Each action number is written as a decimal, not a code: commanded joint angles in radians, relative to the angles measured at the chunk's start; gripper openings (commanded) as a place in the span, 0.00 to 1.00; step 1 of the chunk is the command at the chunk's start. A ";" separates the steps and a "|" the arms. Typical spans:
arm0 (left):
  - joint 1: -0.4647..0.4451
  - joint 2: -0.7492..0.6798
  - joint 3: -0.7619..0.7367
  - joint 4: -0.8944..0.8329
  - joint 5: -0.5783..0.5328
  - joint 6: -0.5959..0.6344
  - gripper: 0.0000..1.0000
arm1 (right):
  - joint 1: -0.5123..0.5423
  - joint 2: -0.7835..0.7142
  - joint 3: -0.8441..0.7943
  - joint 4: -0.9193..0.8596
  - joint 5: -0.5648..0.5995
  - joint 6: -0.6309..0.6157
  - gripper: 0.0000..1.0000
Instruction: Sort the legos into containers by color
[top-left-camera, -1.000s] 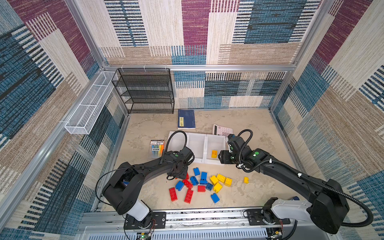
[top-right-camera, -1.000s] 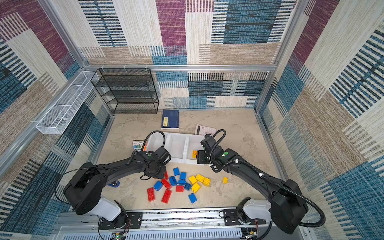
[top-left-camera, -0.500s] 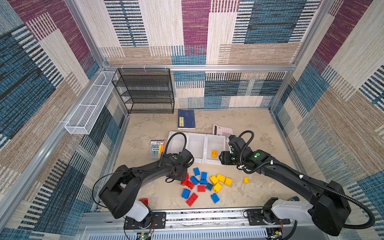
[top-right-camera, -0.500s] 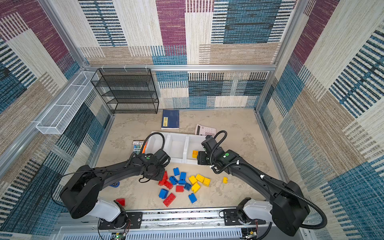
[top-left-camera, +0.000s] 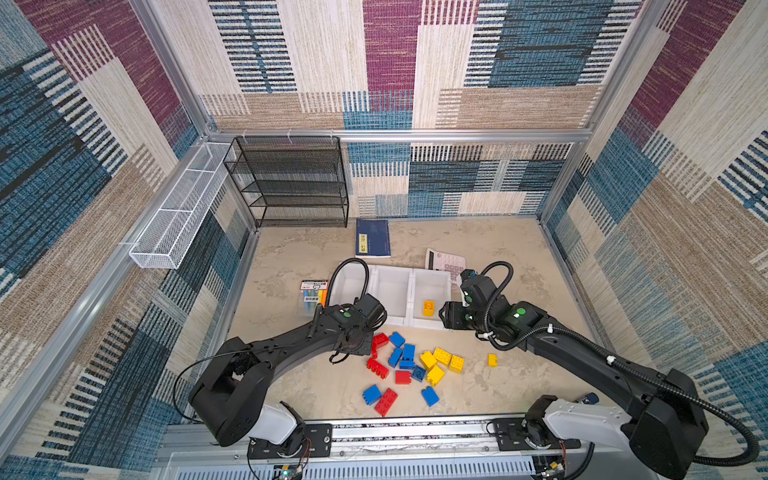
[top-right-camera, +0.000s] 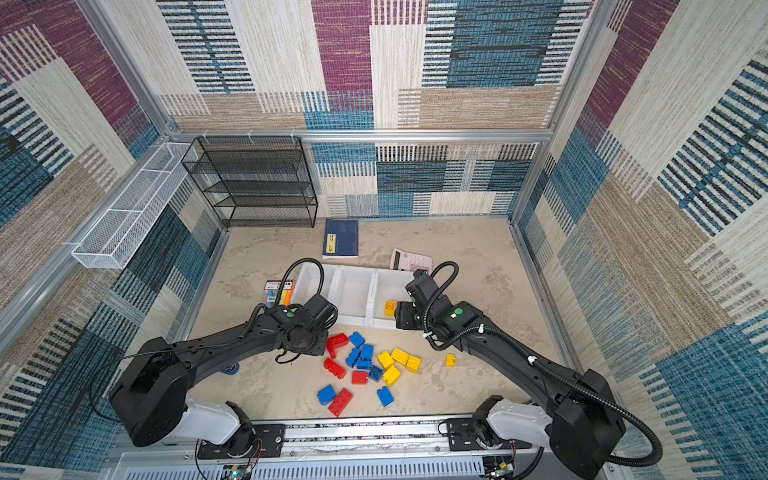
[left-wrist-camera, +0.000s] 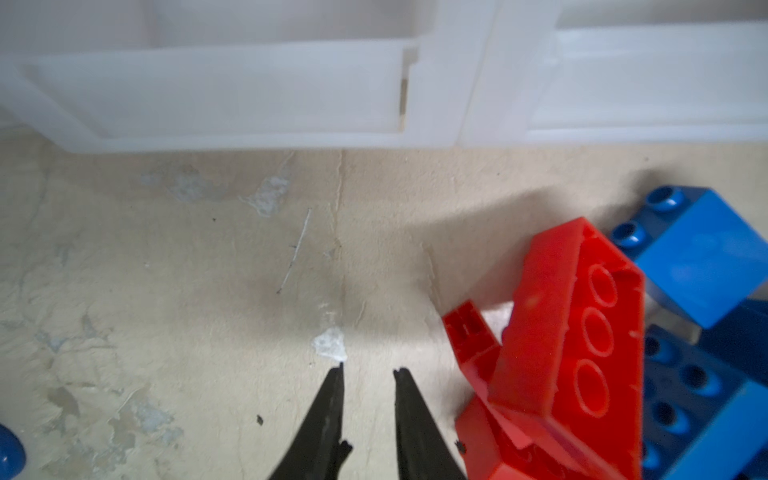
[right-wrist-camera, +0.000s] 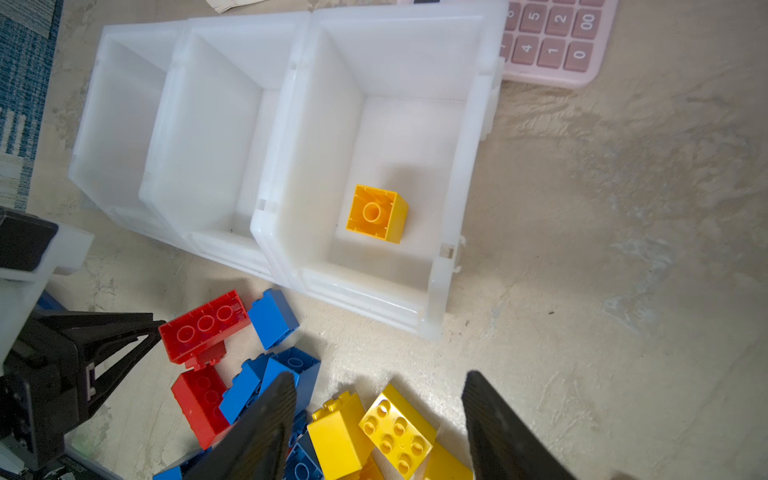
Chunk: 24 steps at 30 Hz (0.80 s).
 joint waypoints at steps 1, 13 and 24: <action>0.004 -0.021 0.007 -0.009 -0.017 -0.022 0.28 | 0.001 -0.012 -0.004 -0.001 0.010 0.009 0.67; 0.036 -0.192 -0.003 -0.057 -0.078 -0.111 0.45 | 0.002 -0.008 0.001 -0.002 0.008 -0.007 0.68; 0.418 -0.622 -0.083 -0.329 -0.122 -0.347 0.78 | 0.002 0.013 0.002 0.009 -0.005 -0.033 0.69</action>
